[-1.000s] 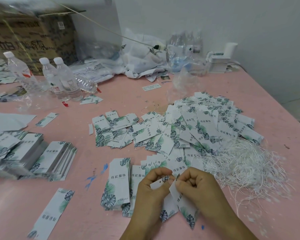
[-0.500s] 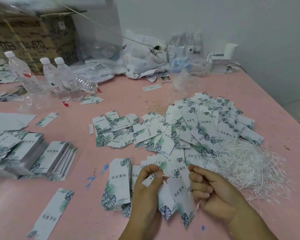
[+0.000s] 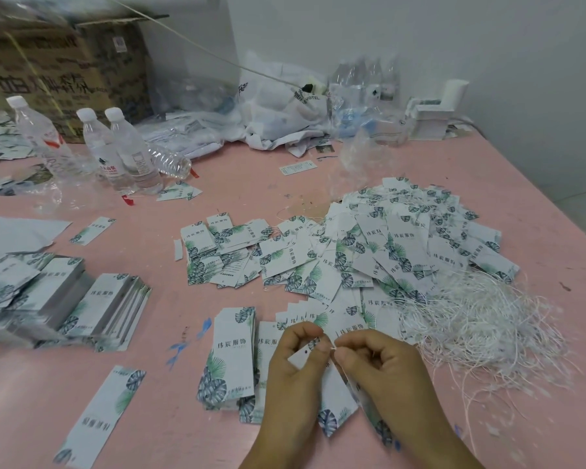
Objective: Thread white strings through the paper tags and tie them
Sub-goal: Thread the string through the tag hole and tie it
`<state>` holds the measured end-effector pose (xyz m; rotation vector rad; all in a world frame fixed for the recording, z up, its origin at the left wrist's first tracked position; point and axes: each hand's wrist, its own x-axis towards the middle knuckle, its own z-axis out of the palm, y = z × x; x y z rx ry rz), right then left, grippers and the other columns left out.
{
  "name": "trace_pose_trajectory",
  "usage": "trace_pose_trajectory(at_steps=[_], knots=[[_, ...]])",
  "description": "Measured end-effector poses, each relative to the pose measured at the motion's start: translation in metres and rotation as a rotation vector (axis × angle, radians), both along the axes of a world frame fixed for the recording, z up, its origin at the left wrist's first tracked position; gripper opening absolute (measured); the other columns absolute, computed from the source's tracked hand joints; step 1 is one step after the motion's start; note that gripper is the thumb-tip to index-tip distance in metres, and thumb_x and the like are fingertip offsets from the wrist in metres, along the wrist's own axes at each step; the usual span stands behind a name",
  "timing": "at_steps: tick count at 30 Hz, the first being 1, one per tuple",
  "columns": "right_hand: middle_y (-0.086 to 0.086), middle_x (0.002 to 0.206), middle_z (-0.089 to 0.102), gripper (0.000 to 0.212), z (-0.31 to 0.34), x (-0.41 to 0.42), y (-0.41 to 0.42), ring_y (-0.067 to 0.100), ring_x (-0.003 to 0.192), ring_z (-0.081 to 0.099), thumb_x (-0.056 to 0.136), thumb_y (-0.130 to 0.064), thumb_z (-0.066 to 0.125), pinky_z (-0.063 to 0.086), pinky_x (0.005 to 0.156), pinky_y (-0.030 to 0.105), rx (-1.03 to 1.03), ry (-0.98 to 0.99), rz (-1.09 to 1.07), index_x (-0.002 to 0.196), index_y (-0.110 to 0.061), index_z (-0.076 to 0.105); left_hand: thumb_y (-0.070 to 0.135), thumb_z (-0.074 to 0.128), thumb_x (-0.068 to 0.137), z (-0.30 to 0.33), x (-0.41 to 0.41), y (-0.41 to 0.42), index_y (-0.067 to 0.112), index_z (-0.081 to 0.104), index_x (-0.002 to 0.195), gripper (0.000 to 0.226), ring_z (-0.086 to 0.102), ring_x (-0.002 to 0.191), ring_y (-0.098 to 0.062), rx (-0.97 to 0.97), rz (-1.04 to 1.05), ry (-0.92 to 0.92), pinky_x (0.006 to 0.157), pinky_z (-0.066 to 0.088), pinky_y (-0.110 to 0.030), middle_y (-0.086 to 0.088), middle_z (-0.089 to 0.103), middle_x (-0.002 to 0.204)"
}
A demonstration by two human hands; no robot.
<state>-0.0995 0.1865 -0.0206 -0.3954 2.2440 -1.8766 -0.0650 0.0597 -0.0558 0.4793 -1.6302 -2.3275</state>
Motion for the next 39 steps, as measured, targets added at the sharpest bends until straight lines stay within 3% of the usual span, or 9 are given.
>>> trace_pose_trajectory(at_steps=[5,9,13,15,19,25,28,33,39], knots=[[-0.003,0.051,0.040,0.017,-0.006,-0.003,0.002,0.009,0.048,0.037,0.081,-0.012,0.074,0.037,0.049,0.018,0.059,-0.003,-0.005,0.080,-0.028,0.073,0.031,0.069,0.077,-0.001,0.002,0.002,0.029,0.066,0.092,0.016,0.065,0.087,-0.012,-0.218,-0.011,0.056,0.076,0.050,-0.023,0.005,0.068,0.091],[0.016,0.059,0.055,0.013,-0.011,-0.003,0.002,0.009,0.051,0.045,0.081,-0.017,0.074,0.044,0.052,0.026,0.128,0.049,-0.037,0.079,-0.030,0.073,0.022,0.066,0.080,0.002,0.003,0.003,0.030,0.065,0.090,0.013,0.062,0.077,-0.006,-0.240,-0.018,0.094,0.066,0.048,-0.015,0.005,0.066,0.085],[0.015,0.064,0.061,0.003,-0.011,0.000,0.001,0.029,0.056,0.055,0.080,-0.031,0.071,0.054,0.059,0.038,0.117,0.093,-0.059,0.081,-0.028,0.071,0.035,0.059,0.086,0.005,0.004,0.005,0.036,0.063,0.092,0.007,0.065,0.069,-0.007,-0.159,-0.032,0.066,0.059,0.050,-0.016,0.006,0.069,0.082],[0.017,0.064,0.060,0.002,-0.010,0.002,0.000,0.032,0.059,0.057,0.082,-0.029,0.071,0.054,0.062,0.041,0.097,0.106,-0.043,0.081,-0.027,0.070,0.051,0.050,0.092,0.006,0.005,0.006,0.037,0.062,0.090,0.018,0.067,0.068,-0.007,-0.131,-0.030,0.034,0.056,0.050,-0.016,0.006,0.072,0.083],[-0.004,0.050,0.043,0.017,-0.010,0.006,-0.003,0.002,0.049,0.038,0.083,-0.014,0.073,0.037,0.051,0.014,0.128,0.201,-0.034,0.077,-0.030,0.069,0.066,0.032,0.084,0.007,0.004,0.005,0.035,0.060,0.076,0.043,0.064,0.065,-0.014,-0.050,-0.012,-0.046,0.056,0.050,-0.027,0.002,0.071,0.078],[-0.008,0.050,0.040,0.014,-0.012,0.009,-0.008,0.002,0.050,0.040,0.081,-0.016,0.074,0.045,0.056,0.017,0.186,0.257,-0.073,0.075,-0.026,0.066,0.064,0.031,0.086,0.006,0.004,0.007,0.029,0.059,0.071,0.048,0.062,0.069,-0.016,-0.030,-0.052,-0.040,0.060,0.049,-0.027,-0.003,0.068,0.078],[-0.010,0.050,0.039,0.013,-0.012,0.008,-0.009,0.003,0.050,0.041,0.081,-0.021,0.073,0.048,0.057,0.029,0.218,0.265,-0.091,0.076,-0.029,0.065,0.062,0.033,0.087,0.009,0.006,0.008,0.025,0.059,0.074,0.047,0.059,0.062,-0.014,0.004,-0.086,-0.032,0.054,0.047,-0.024,-0.002,0.064,0.071],[-0.008,0.050,0.039,0.015,-0.011,0.005,-0.006,0.003,0.049,0.036,0.082,-0.017,0.074,0.036,0.050,0.016,0.143,0.213,-0.127,0.077,-0.029,0.067,0.038,0.047,0.092,0.013,0.005,0.006,0.015,0.066,0.080,0.032,0.056,0.059,-0.017,0.180,-0.136,-0.038,0.051,0.044,-0.027,-0.014,0.062,0.073],[0.004,0.054,0.043,0.015,-0.008,0.001,-0.001,0.007,0.053,0.038,0.083,-0.011,0.073,0.038,0.051,0.021,0.039,0.110,-0.085,0.078,-0.026,0.070,0.024,0.080,0.068,0.012,0.002,0.004,0.008,0.067,0.084,0.026,0.061,0.065,-0.023,0.265,-0.202,0.046,0.057,0.050,-0.029,-0.019,0.064,0.077]])
